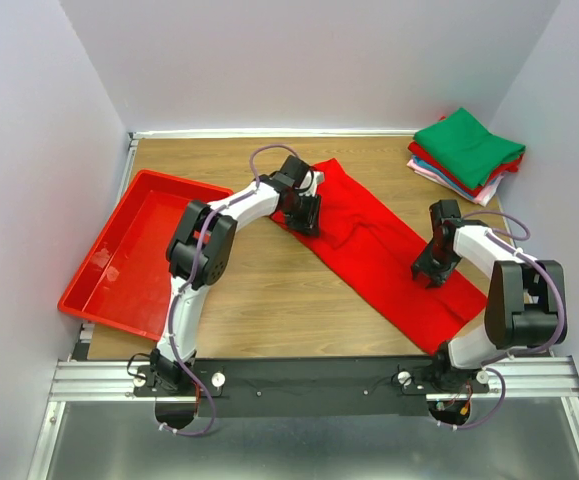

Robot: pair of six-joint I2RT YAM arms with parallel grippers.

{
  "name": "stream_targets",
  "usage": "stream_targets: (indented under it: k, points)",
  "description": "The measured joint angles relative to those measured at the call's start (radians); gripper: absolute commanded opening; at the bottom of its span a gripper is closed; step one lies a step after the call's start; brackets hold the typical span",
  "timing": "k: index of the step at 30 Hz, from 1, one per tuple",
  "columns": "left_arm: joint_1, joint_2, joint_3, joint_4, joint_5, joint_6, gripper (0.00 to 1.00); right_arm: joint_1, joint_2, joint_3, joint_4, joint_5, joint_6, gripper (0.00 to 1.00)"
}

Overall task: Fold and stack the t-shirts
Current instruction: Fold the tshirt

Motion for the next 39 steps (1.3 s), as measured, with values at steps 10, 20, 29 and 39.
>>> stream_targets:
  k: [10, 20, 29, 39]
  points:
    - [0.054, 0.073, 0.107, -0.004, 0.029, 0.001, 0.44, 0.036, 0.010, 0.005, 0.003, -0.026, 0.000, 0.50]
    - [0.089, 0.257, 0.418, -0.070, 0.004, 0.017, 0.44, 0.157, 0.037, 0.032, 0.005, -0.101, 0.053, 0.50]
    - [0.135, 0.348, 0.581, -0.107, -0.003, 0.016, 0.44, 0.272, 0.060, 0.050, 0.015, -0.164, 0.140, 0.50]
    - [0.152, 0.385, 0.639, -0.095, -0.003, 0.020, 0.43, 0.402, 0.143, 0.130, 0.015, -0.203, 0.190, 0.50]
